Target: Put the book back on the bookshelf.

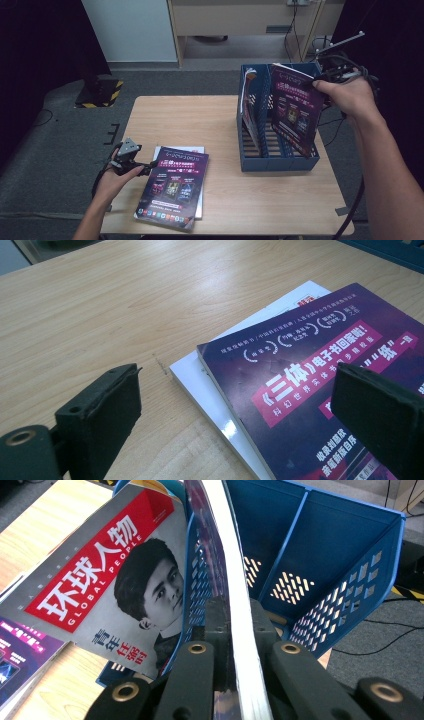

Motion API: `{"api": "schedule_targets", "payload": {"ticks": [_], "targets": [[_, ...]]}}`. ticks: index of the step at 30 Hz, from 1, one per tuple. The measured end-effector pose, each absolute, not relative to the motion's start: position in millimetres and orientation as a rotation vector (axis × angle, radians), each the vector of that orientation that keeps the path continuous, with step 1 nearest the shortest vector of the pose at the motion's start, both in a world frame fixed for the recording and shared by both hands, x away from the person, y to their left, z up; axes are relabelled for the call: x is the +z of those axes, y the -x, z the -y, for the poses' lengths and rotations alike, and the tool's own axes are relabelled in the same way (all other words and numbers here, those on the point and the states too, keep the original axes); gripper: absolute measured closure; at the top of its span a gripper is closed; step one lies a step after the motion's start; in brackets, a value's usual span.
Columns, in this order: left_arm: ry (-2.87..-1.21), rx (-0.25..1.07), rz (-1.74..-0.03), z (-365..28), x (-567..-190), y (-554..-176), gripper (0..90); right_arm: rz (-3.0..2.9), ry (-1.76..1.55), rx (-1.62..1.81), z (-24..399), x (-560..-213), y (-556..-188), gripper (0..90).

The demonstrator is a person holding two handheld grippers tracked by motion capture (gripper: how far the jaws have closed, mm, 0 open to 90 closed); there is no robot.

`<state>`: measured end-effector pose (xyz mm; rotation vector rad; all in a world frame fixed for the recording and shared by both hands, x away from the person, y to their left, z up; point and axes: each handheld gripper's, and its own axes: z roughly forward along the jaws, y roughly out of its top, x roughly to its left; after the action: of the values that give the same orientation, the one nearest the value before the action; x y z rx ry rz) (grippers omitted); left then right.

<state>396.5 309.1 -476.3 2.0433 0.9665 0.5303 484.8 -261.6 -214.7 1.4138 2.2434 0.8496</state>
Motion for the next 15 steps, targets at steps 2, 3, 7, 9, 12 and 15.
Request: {"api": "schedule_targets", "payload": {"ticks": [2, 3, 7, 9, 12, 15], "targets": [[-2.042, 0.53, -0.966, -309, -477, -397, 5.7, -2.23, -1.43, 0.846, 262, -215, -486, 84.4], [-2.044, 0.53, -0.965, -309, -477, -397, 5.7, -2.227, -1.436, 0.849, 262, -215, -487, 84.4], [-2.046, 0.528, -0.962, -308, -476, -396, 5.7, -2.224, -1.44, 0.847, 260, -216, -490, 84.3], [-2.045, 0.527, -0.961, -308, -476, -396, 5.7, -2.222, -1.446, 0.846, 259, -216, -491, 84.3], [-2.047, 0.525, -0.961, -308, -477, -396, 5.7, -2.211, -1.459, 0.847, 258, -218, -496, 84.3], [-2.049, 0.523, -0.96, -307, -477, -397, 5.8, -2.211, -1.47, 0.847, 256, -219, -499, 84.4]]}}
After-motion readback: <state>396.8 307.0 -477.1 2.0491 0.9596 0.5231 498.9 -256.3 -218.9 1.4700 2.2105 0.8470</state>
